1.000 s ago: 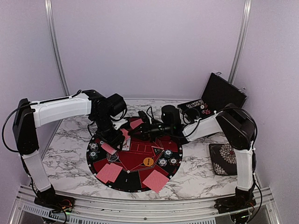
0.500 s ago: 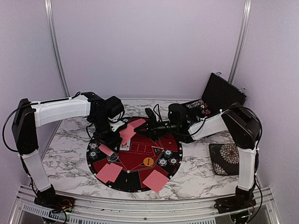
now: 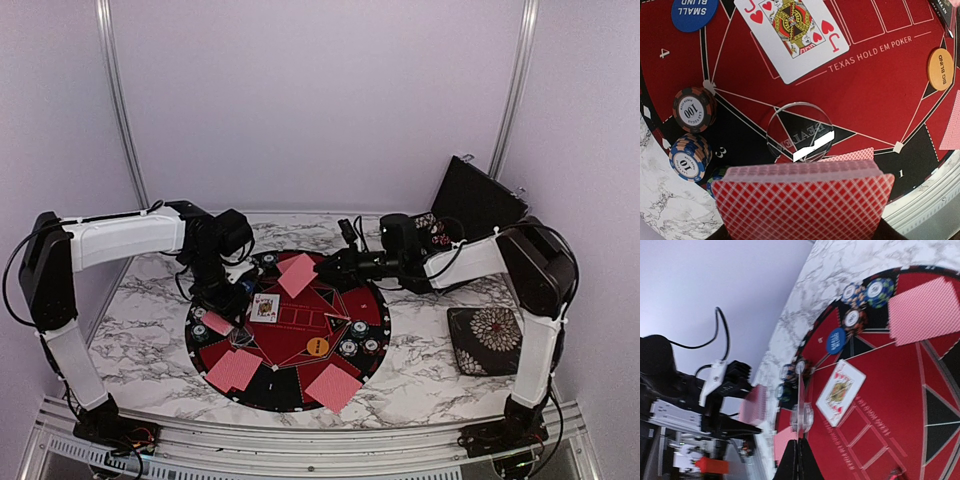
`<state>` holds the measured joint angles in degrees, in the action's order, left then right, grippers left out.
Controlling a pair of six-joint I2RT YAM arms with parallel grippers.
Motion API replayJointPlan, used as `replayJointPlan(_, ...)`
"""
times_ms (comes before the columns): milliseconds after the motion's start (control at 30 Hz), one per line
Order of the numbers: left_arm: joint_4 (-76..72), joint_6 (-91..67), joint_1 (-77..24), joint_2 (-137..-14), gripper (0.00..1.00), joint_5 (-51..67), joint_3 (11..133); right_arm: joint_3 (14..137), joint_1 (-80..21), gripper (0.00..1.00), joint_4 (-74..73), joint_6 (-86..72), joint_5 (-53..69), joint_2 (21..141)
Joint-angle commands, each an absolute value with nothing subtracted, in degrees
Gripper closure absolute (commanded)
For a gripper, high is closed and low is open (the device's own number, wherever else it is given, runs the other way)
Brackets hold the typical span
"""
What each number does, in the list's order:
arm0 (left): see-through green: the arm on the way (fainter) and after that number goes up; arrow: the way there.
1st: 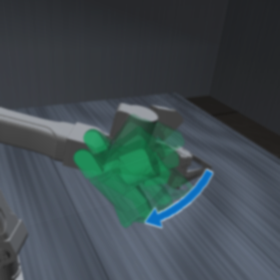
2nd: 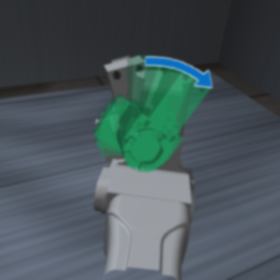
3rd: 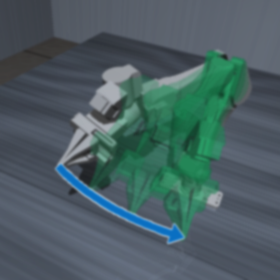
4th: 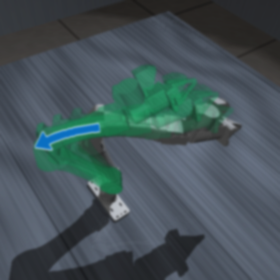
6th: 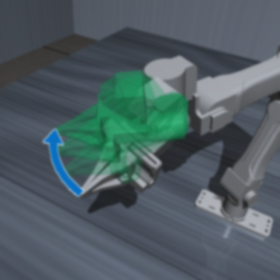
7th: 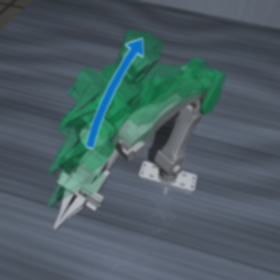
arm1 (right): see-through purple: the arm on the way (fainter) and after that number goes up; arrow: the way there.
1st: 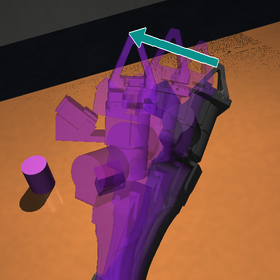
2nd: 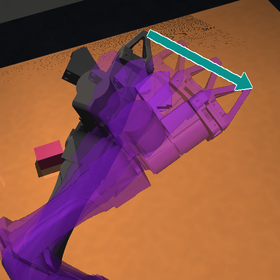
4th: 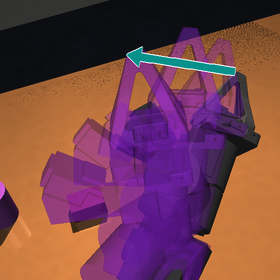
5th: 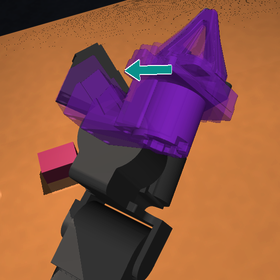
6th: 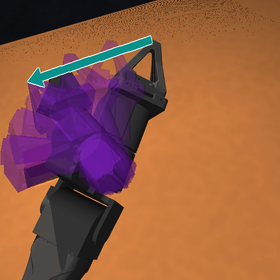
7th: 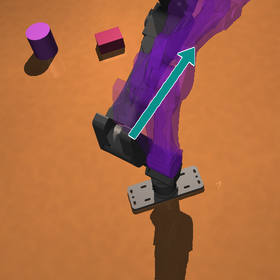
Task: Distribute texas hold em gaming equipment
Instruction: Flop the poker card in the community card area.
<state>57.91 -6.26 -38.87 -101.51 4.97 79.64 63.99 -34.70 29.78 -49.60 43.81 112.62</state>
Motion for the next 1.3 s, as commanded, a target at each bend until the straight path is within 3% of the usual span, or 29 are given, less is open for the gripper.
replayJointPlan(0,56.74,-6.77,-37.27,-98.90,0.55,5.03,78.67,68.05,-35.79,1.00,13.68,-25.99,26.73,108.28)
replayJointPlan(300,56.25,-6.57,-35.70,-98.71,0.55,5.31,77.83,68.73,-46.40,1.00,12.89,0.65,-2.29,107.17)
replayJointPlan(667,56.27,-6.50,-35.33,-98.00,0.55,5.39,77.11,71.61,-57.09,1.00,18.54,22.30,-20.72,114.15)
replayJointPlan(1267,56.19,-6.32,-35.24,-97.45,0.55,5.71,76.69,72.90,-60.29,1.00,18.90,24.65,-19.67,118.96)
